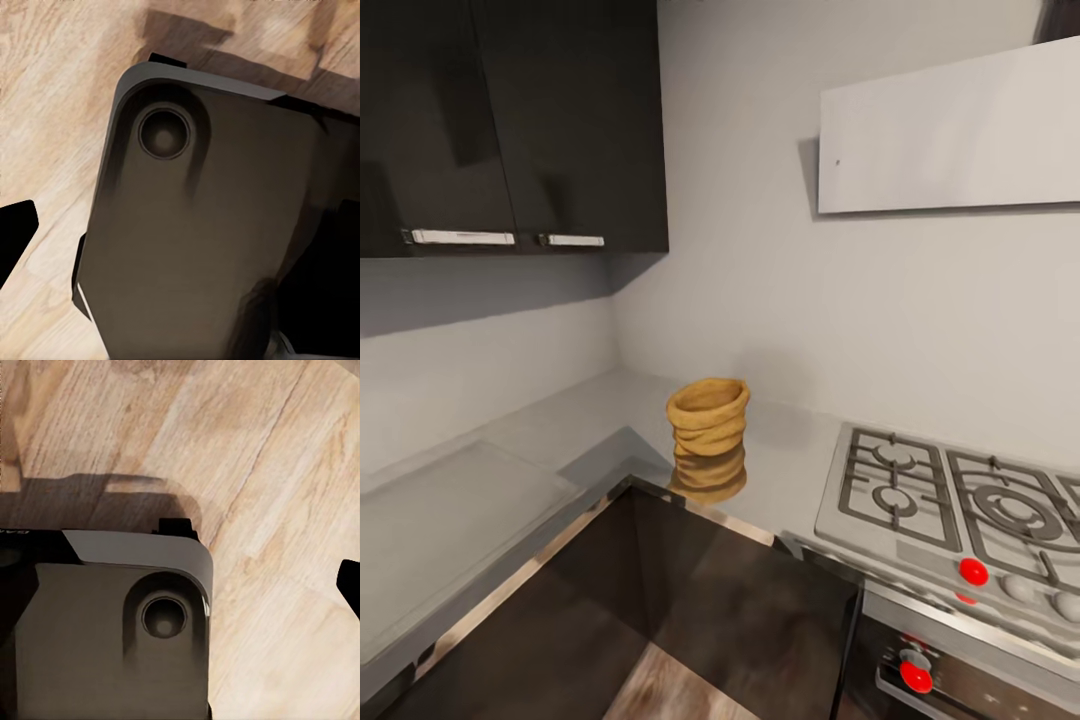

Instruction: In the kitchen, take the popcorn bag from the countertop, put it into the microwave, and heat it until the popcorn is cooked so the cooked popcorn ends up inside the bag.

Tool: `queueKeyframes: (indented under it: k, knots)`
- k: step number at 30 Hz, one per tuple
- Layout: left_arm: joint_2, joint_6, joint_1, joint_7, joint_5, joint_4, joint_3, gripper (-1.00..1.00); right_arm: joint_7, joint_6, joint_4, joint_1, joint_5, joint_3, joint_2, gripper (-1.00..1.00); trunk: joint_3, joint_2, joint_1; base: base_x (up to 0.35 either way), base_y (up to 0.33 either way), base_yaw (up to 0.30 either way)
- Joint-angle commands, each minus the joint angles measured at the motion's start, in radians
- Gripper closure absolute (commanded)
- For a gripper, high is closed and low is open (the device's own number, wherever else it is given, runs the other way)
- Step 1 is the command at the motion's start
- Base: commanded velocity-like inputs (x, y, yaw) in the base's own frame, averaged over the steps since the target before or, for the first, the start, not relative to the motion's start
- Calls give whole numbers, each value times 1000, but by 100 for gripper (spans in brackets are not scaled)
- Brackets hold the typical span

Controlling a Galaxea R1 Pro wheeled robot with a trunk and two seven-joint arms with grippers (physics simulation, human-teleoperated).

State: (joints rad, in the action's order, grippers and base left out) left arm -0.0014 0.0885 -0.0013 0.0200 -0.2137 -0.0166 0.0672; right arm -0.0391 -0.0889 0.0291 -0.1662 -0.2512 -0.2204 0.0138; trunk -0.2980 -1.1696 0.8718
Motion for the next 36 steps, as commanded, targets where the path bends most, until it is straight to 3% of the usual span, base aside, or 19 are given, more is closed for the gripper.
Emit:
queueKeyframes:
  k: [1,6,27,31,33,34,36]
  knots:
    - [0,2,0,2,-2,0,6,-100,-3,-5,3,-1,-11,-8,0,-100,2,7,-4,0,0,0]
    - [0,4,0,1,-1,0,6,-100,-2,-6,3,-1,-14,-7,0,-100,18,42,-23,0,0,0]
    - [4,4,0,1,-3,0,6,-100,-11,-15,2,-1,-16,-5,0,-100,18,42,-23,0,0,0]
    - [0,4,0,1,-3,0,6,-100,-8,-10,-11,-1,-55,23,2,-100,18,42,-23,0,0,0]
    - [3,4,0,1,-3,0,5,-100,-1,-7,-63,-1,-94,56,-3,-100,18,42,-23,0,0,0]
    - [4,4,0,1,-3,0,5,-100,7,23,-177,-2,-139,91,-12,-100,18,42,-23,0,0,0]
    - [4,4,0,1,-3,0,5,-100,60,165,-345,-2,-167,123,-36,-100,18,42,-23,0,0,0]
